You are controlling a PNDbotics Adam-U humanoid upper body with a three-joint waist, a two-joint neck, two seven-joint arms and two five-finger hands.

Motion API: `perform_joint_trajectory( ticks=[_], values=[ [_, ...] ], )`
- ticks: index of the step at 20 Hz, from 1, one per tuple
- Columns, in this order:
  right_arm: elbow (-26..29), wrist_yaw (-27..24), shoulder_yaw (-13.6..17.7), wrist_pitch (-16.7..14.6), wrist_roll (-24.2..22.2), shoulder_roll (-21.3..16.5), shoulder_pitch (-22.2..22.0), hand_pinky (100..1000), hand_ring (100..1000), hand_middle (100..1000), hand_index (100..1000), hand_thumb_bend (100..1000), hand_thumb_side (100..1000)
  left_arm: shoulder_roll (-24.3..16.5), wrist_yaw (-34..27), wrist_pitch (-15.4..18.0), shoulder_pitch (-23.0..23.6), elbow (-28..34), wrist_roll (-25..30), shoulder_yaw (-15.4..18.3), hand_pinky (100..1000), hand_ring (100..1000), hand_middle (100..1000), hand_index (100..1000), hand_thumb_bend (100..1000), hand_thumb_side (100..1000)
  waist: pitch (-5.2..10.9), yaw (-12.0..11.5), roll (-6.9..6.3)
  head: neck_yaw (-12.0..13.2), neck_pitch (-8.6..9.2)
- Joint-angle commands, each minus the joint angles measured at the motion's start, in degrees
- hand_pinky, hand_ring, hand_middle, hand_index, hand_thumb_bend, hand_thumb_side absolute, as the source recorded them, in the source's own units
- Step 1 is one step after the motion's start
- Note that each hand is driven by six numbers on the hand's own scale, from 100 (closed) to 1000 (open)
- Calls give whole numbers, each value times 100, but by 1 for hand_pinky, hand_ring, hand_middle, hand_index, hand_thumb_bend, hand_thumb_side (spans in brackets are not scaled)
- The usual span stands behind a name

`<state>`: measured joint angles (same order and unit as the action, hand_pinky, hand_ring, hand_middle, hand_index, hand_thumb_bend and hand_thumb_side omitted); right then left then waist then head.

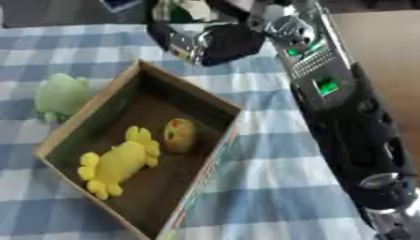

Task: Pick up objects on the table and place them in the box.

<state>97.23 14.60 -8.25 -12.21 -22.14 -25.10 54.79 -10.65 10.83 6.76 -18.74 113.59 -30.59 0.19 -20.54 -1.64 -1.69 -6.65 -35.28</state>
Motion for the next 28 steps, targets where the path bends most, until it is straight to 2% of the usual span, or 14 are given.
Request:
perform_joint_trajectory(
  ticks=[1, 4, 7, 9, 13, 16, 21, 25, 28],
  values=[
    [225, -630, 227, 361, 772, -260, -5, 841, 808, 720, 863, 100, 701, -180, 41, -5, -66, 101, -25, 28, 468, 568, 582, 794, 100, 677, 146, 9, -11, 55, -43],
    [254, -1170, 382, 617, 1289, -401, -153, 852, 821, 739, 867, 100, 751, -269, 98, -17, -75, 101, -45, 38, 468, 569, 583, 794, 100, 669, 156, 18, -25, 78, -61],
    [285, -1606, 561, 751, 1658, -514, -340, 854, 830, 754, 875, 100, 869, -404, 165, -64, -92, 101, -84, 39, 468, 571, 587, 796, 100, 662, 166, 34, -38, 101, -97],
    [304, -1827, 671, 764, 1786, -579, -496, 854, 827, 753, 879, 100, 934, -528, 202, -107, -120, 101, -122, 29, 469, 573, 592, 799, 100, 658, 174, 44, -48, 124, -124],
    [365, -2225, 912, 668, 1915, -641, -854, 852, 820, 746, 882, 100, 984, -865, 263, -166, -227, 101, -182, 9, 471, 577, 605, 808, 100, 646, 185, 64, -67, 173, -168],
    [401, -2481, 1049, 595, 1918, -662, -1080, 846, 811, 735, 877, 100, 966, -1209, 342, -250, -333, 101, -145, -20, 473, 582, 617, 818, 100, 626, 186, 87, -75, 204, -177],
    [456, -2667, 1184, 577, 1894, -658, -1284, 841, 800, 719, 867, 100, 951, -1910, 601, -602, -598, 101, 171, -52, 485, 596, 643, 839, 100, 562, 190, 119, -82, 203, -189],
    [505, -2726, 1247, 605, 1895, -636, -1361, 839, 798, 715, 865, 100, 948, -2476, 850, -956, -864, 101, 751, -130, 515, 624, 683, 869, 100, 496, 201, 149, -91, 205, -191],
    [535, -2746, 1253, 604, 1893, -631, -1366, 836, 798, 716, 864, 100, 947, -2839, 1037, -1167, -1054, 100, 1426, -214, 544, 653, 708, 896, 100, 438, 218, 176, -88, 216, -201]
  ],
)
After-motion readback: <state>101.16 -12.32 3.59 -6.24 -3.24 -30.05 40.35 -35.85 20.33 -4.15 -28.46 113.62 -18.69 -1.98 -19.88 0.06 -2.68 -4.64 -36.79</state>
